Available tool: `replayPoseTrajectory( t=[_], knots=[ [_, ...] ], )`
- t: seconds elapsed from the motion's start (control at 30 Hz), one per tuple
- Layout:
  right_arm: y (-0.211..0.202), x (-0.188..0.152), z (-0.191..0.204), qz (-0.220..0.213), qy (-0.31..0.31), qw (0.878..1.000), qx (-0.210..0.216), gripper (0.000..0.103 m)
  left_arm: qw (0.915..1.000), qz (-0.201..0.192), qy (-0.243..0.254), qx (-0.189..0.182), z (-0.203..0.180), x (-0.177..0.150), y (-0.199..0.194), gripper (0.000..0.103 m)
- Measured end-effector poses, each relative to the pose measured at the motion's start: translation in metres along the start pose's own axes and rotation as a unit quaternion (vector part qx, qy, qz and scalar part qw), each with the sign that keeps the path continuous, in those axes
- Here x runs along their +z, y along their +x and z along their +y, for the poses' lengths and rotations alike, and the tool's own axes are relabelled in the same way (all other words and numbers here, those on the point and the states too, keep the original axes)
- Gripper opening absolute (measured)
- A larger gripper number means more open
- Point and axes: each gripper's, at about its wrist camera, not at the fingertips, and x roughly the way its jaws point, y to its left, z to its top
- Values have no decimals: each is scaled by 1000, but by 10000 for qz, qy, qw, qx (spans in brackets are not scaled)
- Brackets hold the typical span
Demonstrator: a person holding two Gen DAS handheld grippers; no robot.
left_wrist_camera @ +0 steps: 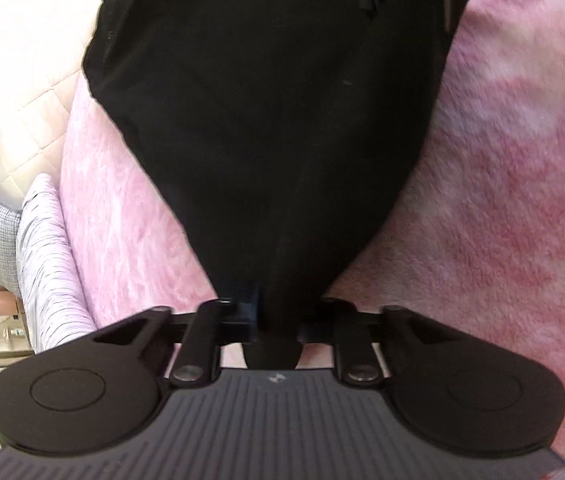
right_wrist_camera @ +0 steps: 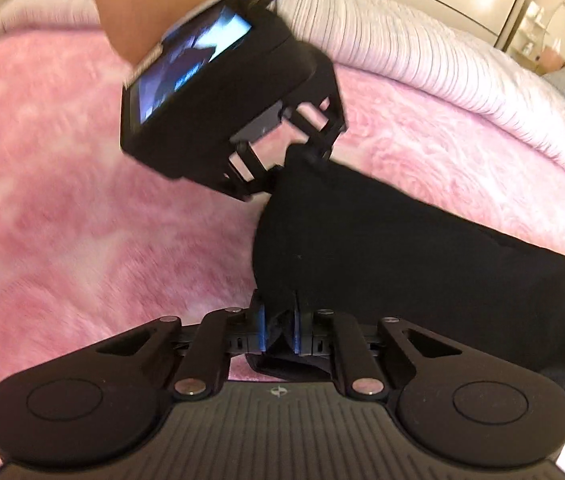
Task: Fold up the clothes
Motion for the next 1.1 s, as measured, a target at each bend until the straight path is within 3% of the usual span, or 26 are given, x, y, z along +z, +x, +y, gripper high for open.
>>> replayPoseTrajectory(
  t=[0.2, 0.37, 0.5, 0.63, 0.8, 1.0, 1.1],
  knots=[
    [-67, 4, 16, -260, -248, 9978, 548, 12, 9997, 135, -205, 72, 12, -8, -78, 6],
    [-112, 15, 48, -418, 116, 9911, 1257, 12, 9963, 622, -230, -548, 14, -14, -150, 7],
    [-137, 24, 37, -576, 608, 9758, 2020, 11, 9866, 1032, -659, -1077, 47, -11, -172, 8],
    [-154, 19, -46, -733, 1516, 9544, 2464, 11, 9813, 1079, -1005, -1237, 111, 17, -166, 8],
    [-161, -10, -196, -899, 2944, 9239, 2274, 10, 9865, 688, -1008, -1089, 219, 76, -129, 8],
    [-152, -55, -337, -1158, 3717, 8993, 1993, 10, 9888, 435, -675, -1258, 321, 166, -34, 8],
    [-132, -83, -391, -1190, 4151, 8826, 1862, 10, 9851, 428, -742, -1490, 342, 193, 28, 8]
  ],
)
